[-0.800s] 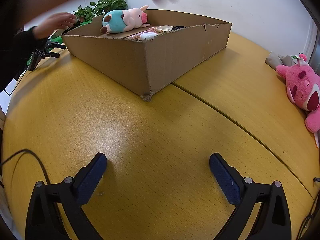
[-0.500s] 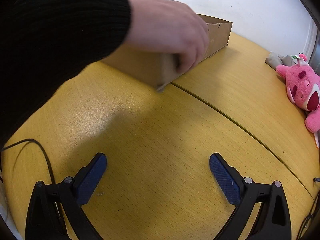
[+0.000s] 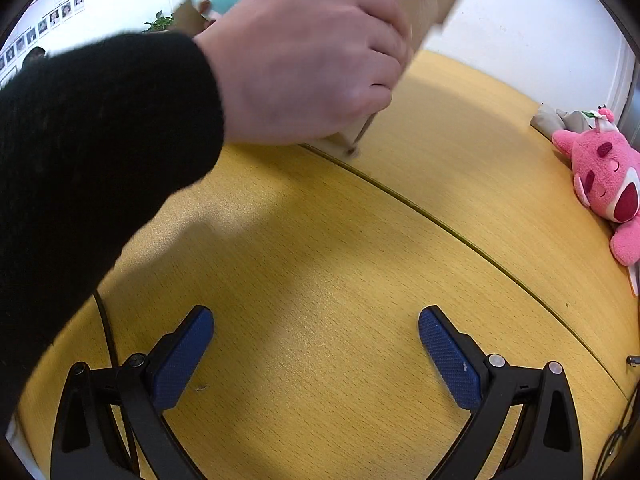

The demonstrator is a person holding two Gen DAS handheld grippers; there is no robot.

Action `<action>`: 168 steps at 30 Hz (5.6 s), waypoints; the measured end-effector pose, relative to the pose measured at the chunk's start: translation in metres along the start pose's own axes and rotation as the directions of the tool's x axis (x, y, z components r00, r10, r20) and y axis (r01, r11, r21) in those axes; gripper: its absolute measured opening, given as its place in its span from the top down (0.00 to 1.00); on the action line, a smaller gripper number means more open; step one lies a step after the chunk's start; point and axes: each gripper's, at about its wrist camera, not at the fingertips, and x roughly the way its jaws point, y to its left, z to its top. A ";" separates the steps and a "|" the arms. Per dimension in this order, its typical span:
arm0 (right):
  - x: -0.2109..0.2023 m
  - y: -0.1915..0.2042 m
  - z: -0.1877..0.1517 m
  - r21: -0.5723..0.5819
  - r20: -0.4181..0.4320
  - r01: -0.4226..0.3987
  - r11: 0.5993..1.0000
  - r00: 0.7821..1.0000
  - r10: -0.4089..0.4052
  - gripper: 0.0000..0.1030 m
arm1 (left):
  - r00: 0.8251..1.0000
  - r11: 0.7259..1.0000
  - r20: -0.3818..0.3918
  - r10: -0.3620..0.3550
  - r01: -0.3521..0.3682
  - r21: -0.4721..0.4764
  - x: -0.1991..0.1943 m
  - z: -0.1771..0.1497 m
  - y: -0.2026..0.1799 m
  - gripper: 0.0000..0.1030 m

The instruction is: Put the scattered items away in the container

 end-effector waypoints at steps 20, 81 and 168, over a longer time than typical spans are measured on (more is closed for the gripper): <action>-0.001 0.001 -0.001 0.000 0.001 -0.001 1.000 1.000 0.001 0.00 | 1.000 1.000 0.000 -0.003 0.003 0.001 0.001 -0.001 0.001 0.00; 0.006 0.034 0.009 0.234 -0.027 0.177 0.956 0.984 -0.175 0.00 | 0.999 0.998 -0.001 0.035 -0.035 -0.046 0.002 -0.004 -0.003 0.00; -0.061 0.219 0.319 0.099 0.398 -0.002 0.995 0.917 -0.038 0.31 | 0.940 0.973 0.341 -0.001 0.080 -0.218 -0.164 0.230 -0.150 0.33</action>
